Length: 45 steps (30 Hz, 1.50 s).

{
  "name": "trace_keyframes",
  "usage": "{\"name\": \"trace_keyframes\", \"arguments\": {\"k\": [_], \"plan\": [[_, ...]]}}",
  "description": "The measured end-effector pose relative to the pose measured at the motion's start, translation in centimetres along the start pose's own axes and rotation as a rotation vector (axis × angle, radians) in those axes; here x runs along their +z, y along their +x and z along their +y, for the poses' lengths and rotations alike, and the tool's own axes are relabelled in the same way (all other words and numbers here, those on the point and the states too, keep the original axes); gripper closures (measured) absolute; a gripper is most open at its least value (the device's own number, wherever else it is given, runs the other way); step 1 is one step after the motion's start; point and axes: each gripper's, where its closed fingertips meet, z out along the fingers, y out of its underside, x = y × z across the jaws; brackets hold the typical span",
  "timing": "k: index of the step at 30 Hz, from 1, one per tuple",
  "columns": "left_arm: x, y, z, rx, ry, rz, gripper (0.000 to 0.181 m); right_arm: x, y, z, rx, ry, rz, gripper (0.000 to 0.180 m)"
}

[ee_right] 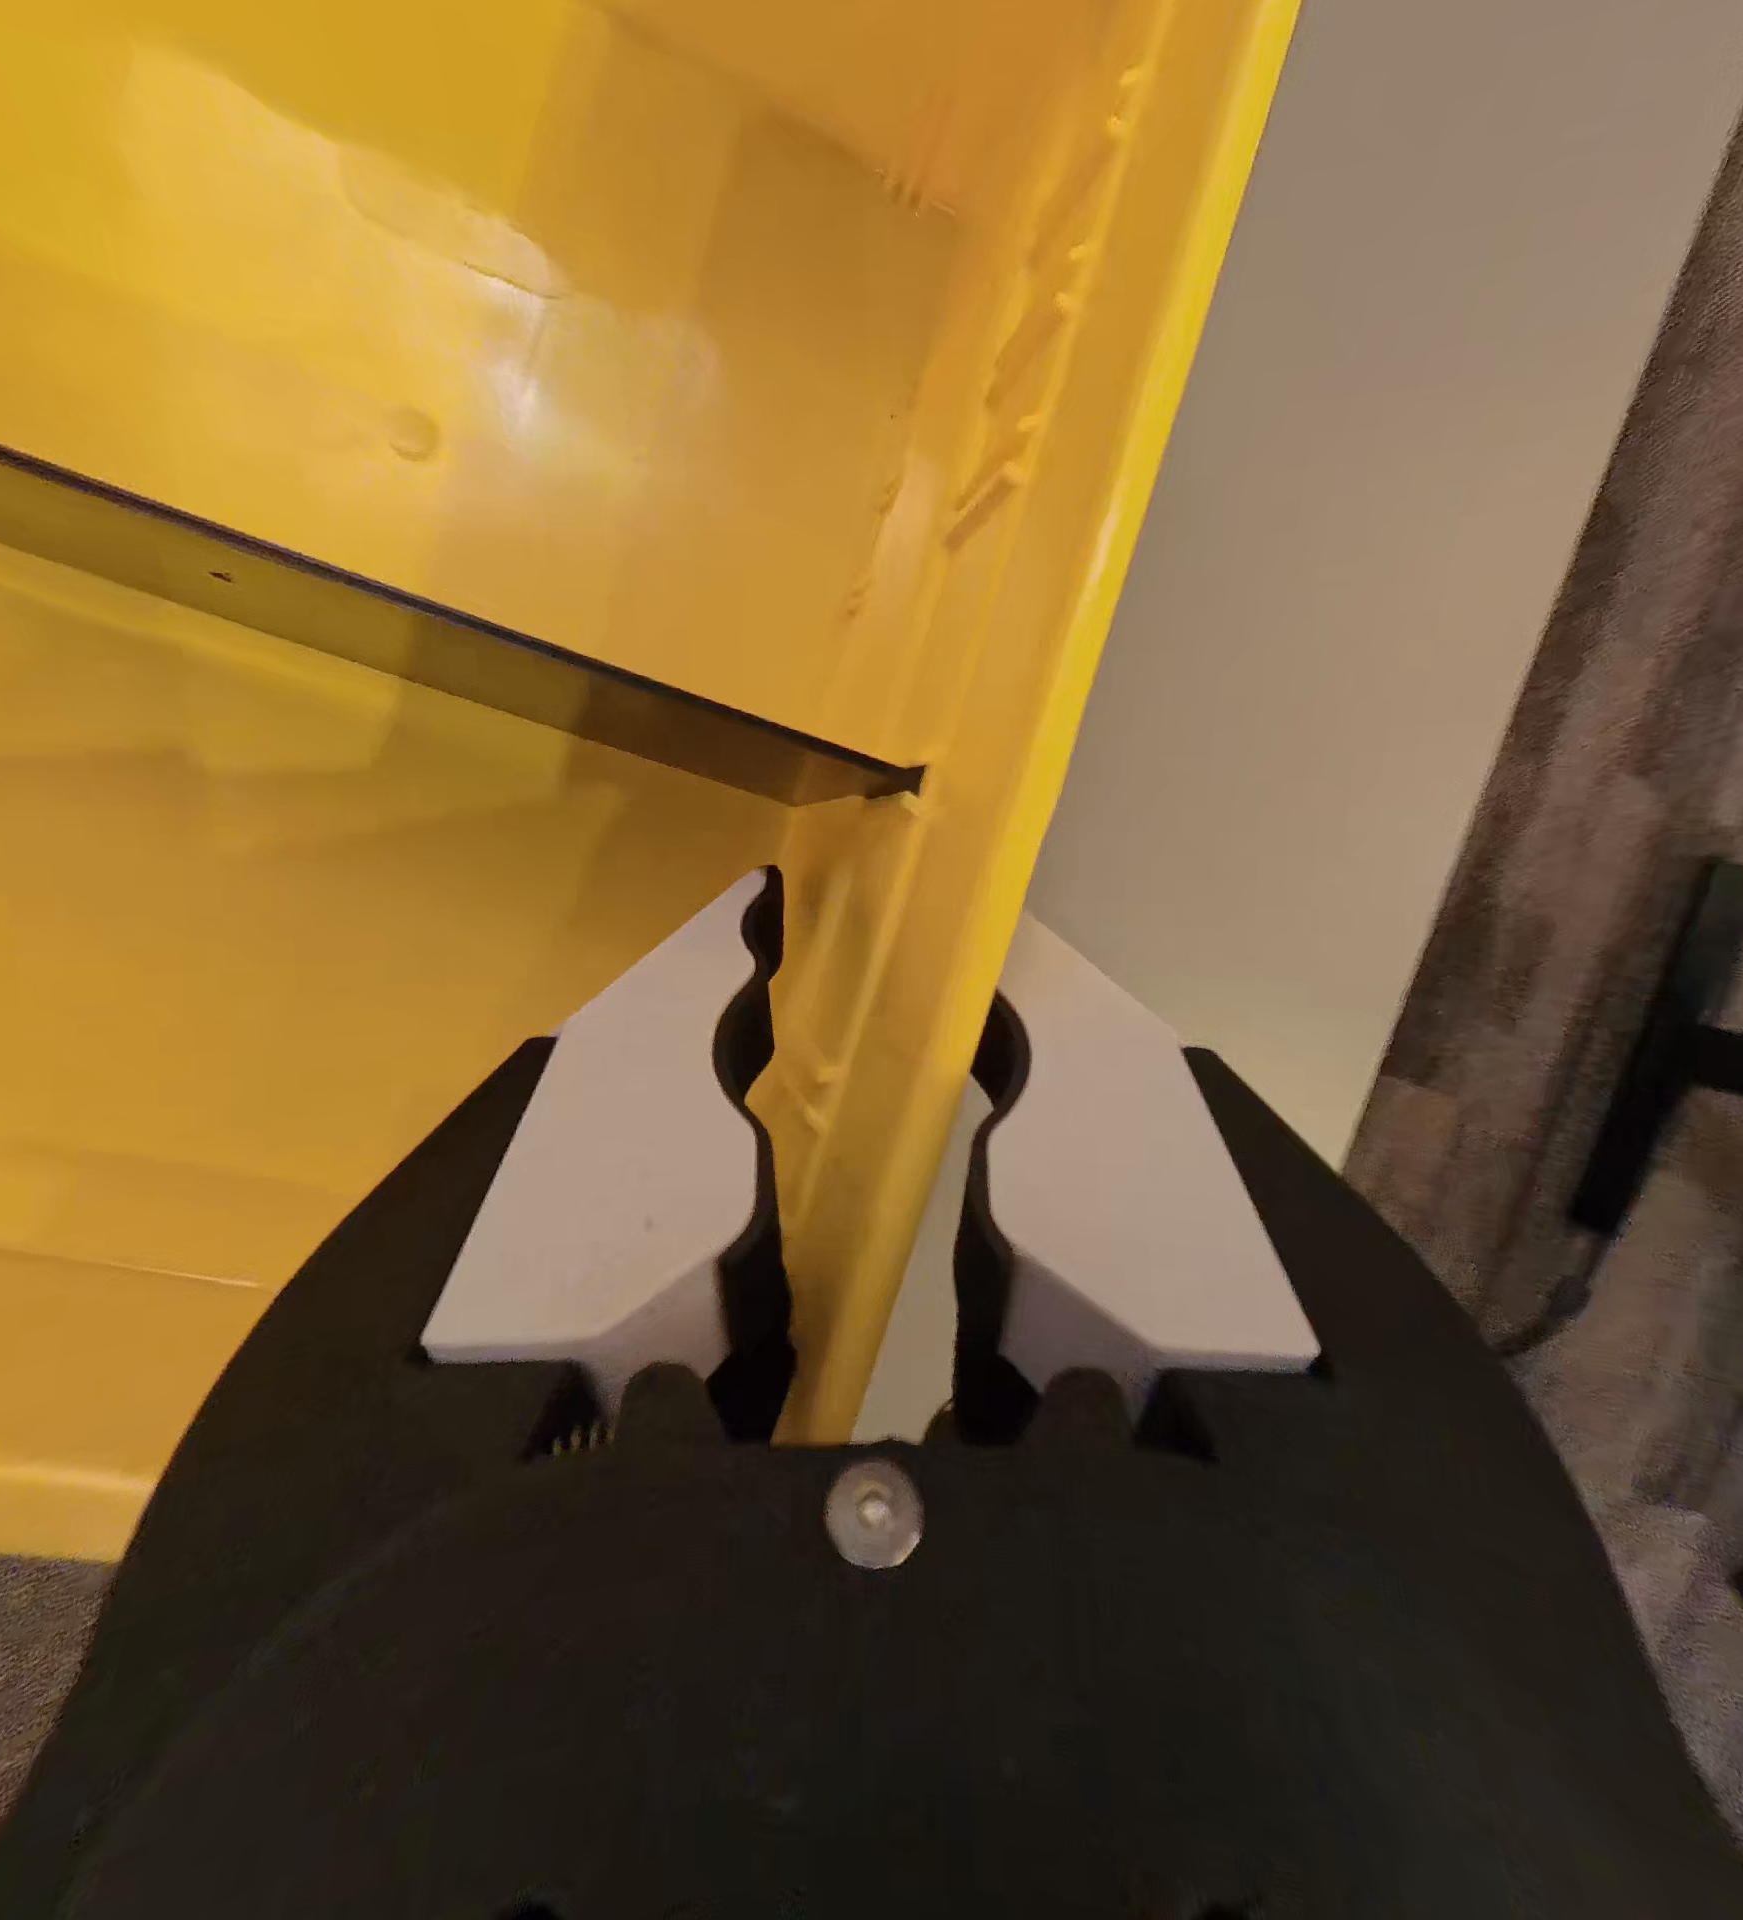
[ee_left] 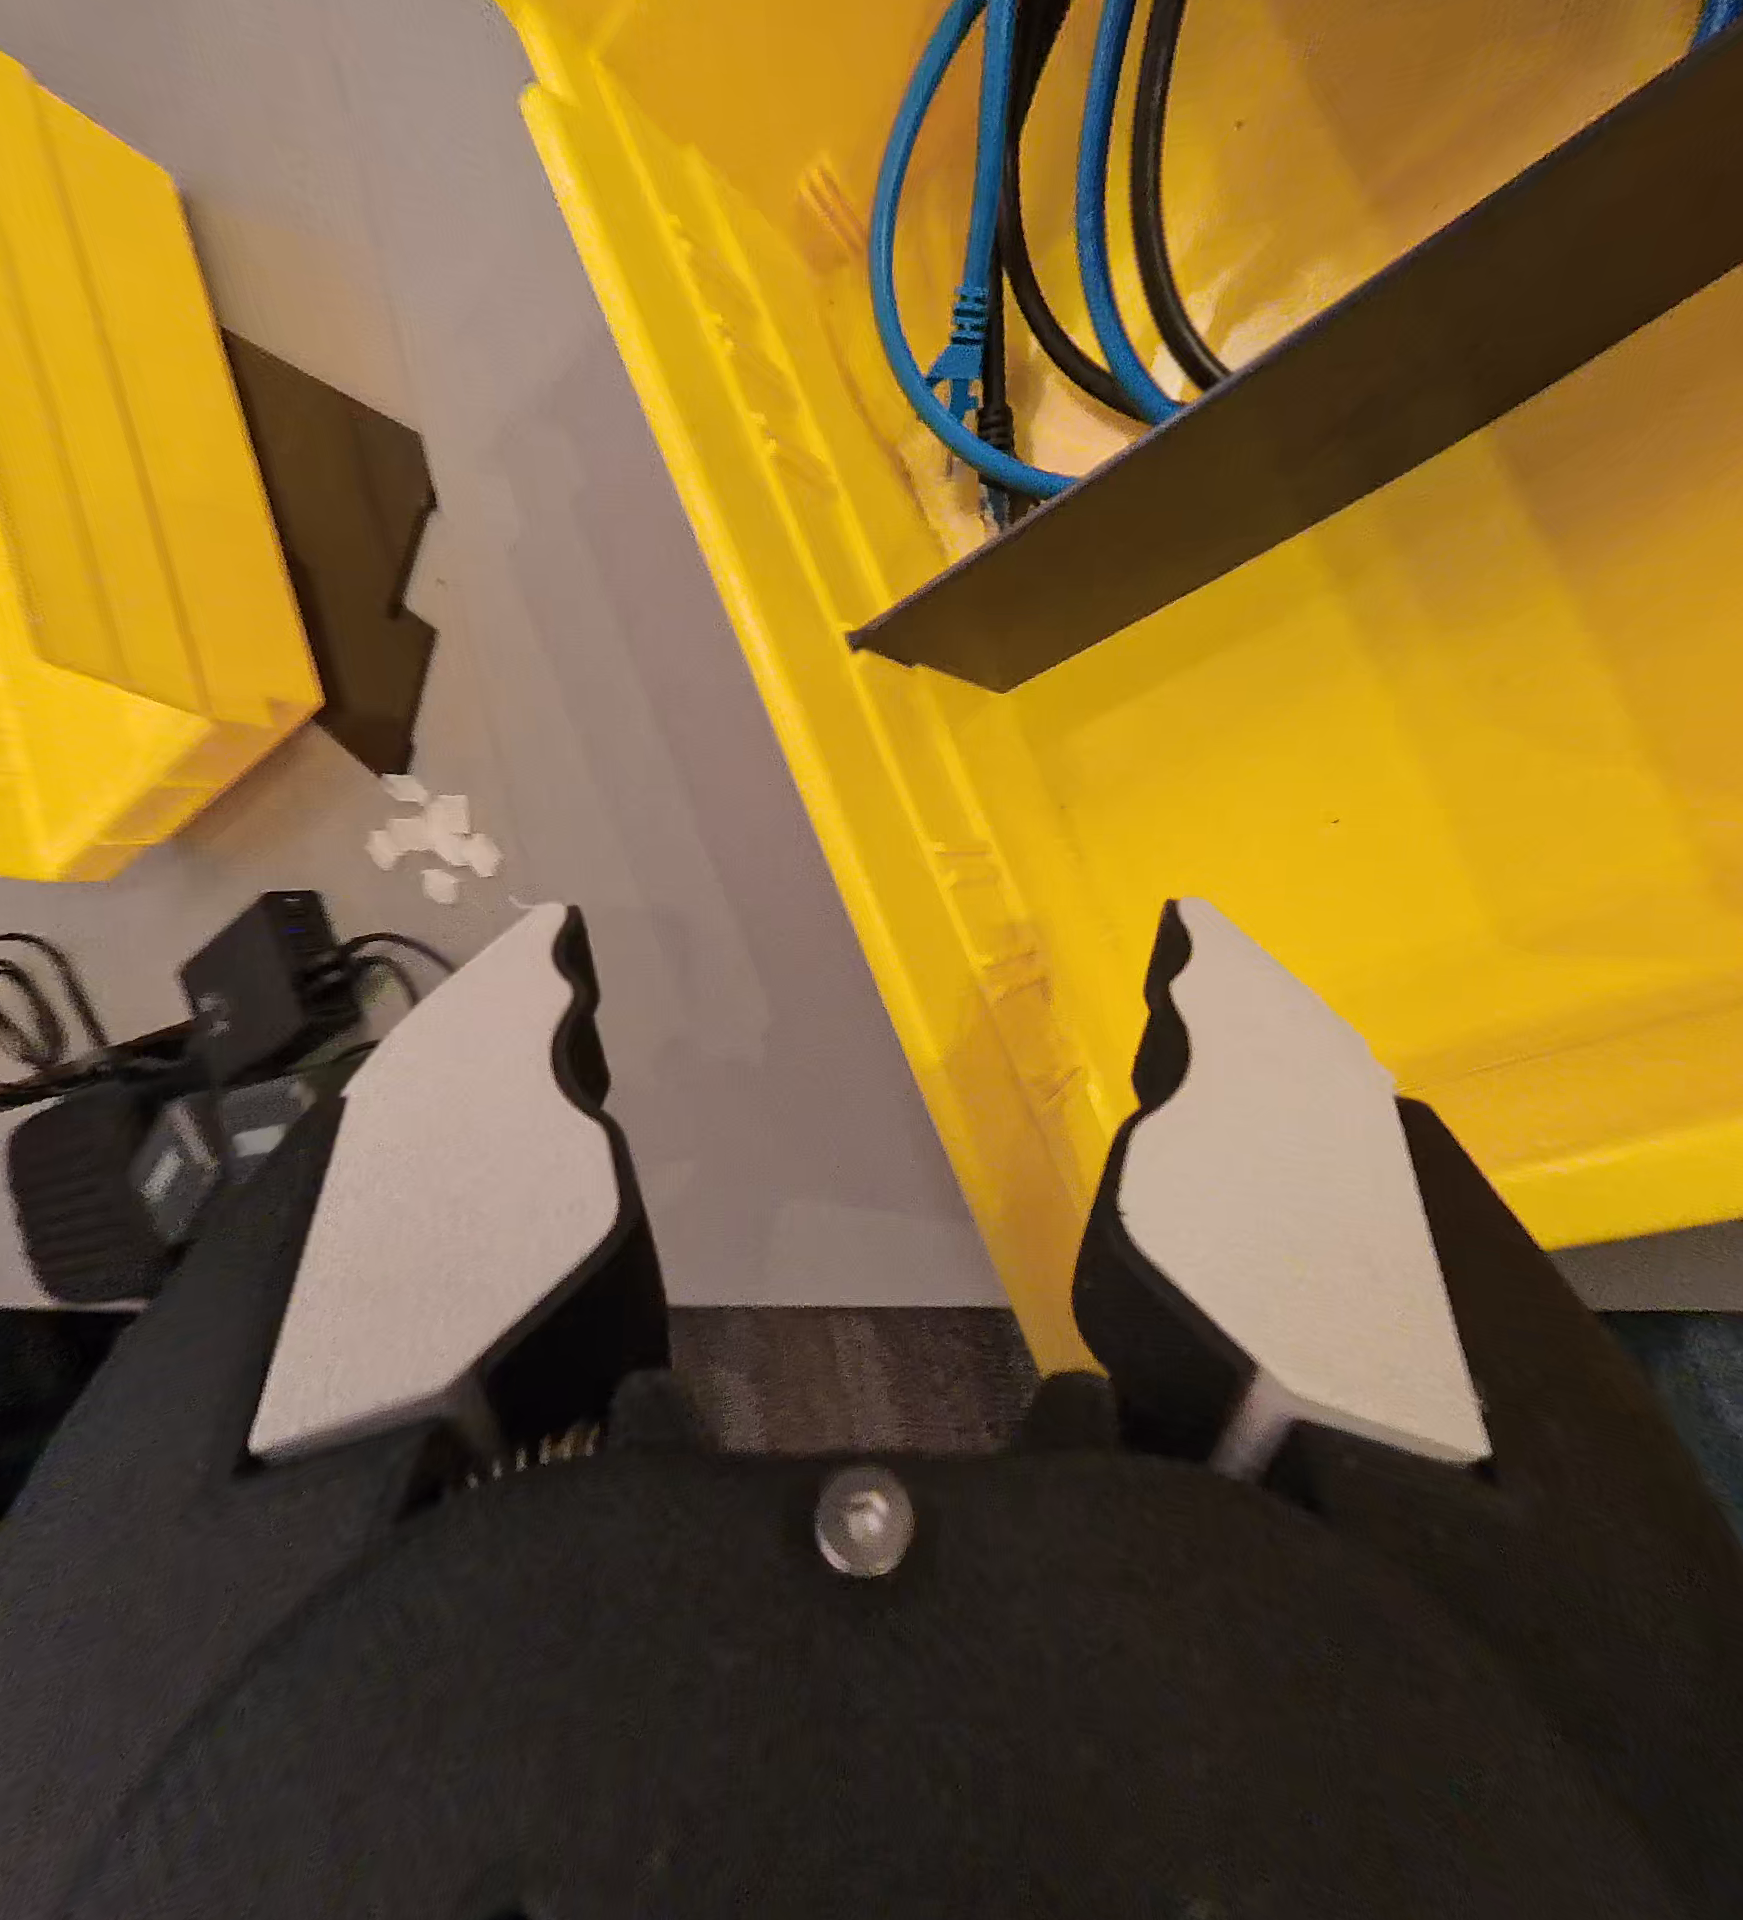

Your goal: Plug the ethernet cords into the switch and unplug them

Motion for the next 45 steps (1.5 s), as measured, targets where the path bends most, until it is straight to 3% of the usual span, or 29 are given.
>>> {"name": "trace_keyframes", "arguments": {"k": [5,9,17,25,27,30,35,38,41,45], "plan": [[2.6,1.3,2.1,-0.041,-0.078,0.124,0.098,-0.1,-0.4,0.4,0.0,-0.023,-0.008,0.157],[3.6,2.3,2.5,-0.069,-0.076,0.214,0.146,-0.1,-0.2,0.5,0.014,-0.022,-0.018,0.161],[4.5,0.3,3.0,-0.188,-0.046,0.289,0.166,-0.3,0.6,1.2,0.022,-0.025,-0.034,0.164],[5.5,-2.4,4.1,-0.192,-0.035,0.268,0.164,-0.4,1.2,1.3,0.001,-0.013,-0.002,0.161],[5.5,-2.8,4.3,-0.178,-0.033,0.263,0.162,-0.8,1.7,0.9,0.003,0.01,0.036,0.153],[4.7,-3.6,3.8,-0.167,0.028,0.249,0.145,-1.6,2.1,0.4,0.019,0.054,0.064,0.142],[0.0,-6.1,-0.9,-0.141,0.258,0.157,0.126,-2.1,2.0,0.7,0.018,0.037,0.075,0.137],[-2.0,-4.9,-5.6,-0.007,0.358,0.116,0.116,-2.0,1.9,1.1,0.027,0.03,0.078,0.147],[-0.7,-1.8,-9.5,0.165,0.337,0.124,0.103,-1.2,1.5,1.8,0.027,0.006,0.051,0.155],[2.5,1.1,-14.1,0.361,0.335,0.056,0.103,-1.2,1.6,2.1,0.032,0.014,0.045,0.157]]}}
